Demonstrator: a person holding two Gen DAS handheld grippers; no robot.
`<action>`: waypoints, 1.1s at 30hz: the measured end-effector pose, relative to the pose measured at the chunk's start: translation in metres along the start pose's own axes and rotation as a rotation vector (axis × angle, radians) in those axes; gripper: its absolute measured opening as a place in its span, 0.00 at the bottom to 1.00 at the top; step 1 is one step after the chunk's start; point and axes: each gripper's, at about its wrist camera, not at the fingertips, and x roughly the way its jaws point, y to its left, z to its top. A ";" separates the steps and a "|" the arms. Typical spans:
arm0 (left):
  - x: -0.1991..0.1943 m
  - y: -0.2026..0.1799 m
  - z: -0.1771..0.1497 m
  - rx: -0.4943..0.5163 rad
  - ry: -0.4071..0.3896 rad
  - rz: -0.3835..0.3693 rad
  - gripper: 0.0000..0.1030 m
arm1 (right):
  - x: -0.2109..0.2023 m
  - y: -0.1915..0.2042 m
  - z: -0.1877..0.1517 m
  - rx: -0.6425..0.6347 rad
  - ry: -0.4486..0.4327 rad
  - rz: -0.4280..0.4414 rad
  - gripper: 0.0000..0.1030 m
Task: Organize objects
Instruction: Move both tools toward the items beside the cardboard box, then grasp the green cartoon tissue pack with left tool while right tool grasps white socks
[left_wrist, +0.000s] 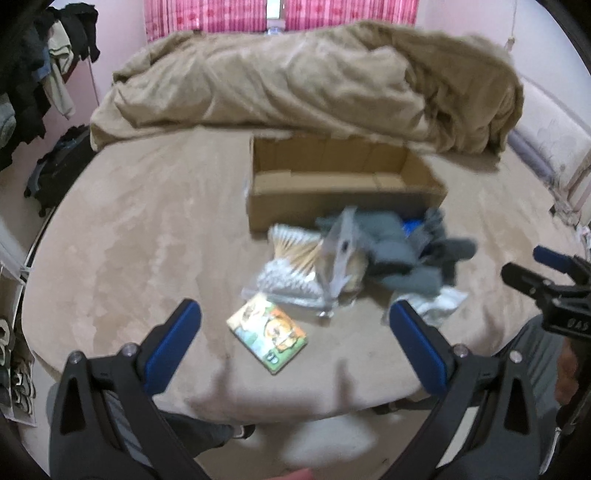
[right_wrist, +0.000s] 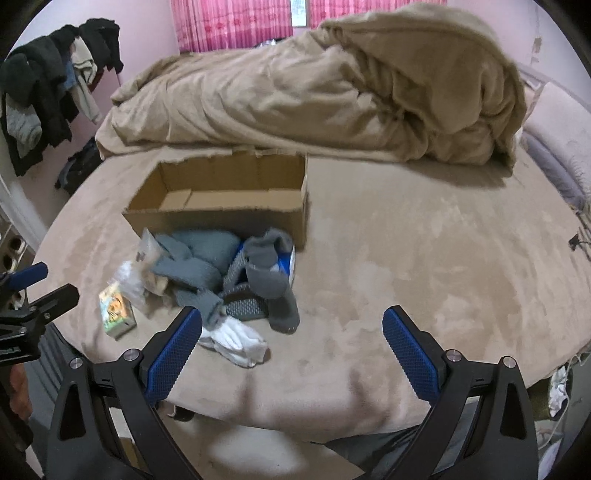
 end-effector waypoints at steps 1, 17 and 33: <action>0.009 0.002 -0.003 0.001 0.013 0.007 1.00 | 0.008 0.002 -0.005 0.006 0.030 0.012 0.97; 0.092 0.028 -0.038 -0.052 0.187 0.030 0.93 | 0.078 0.028 -0.048 -0.041 0.184 0.077 0.90; 0.066 0.029 -0.042 -0.063 0.092 -0.010 0.56 | 0.079 0.043 -0.058 -0.114 0.169 0.140 0.31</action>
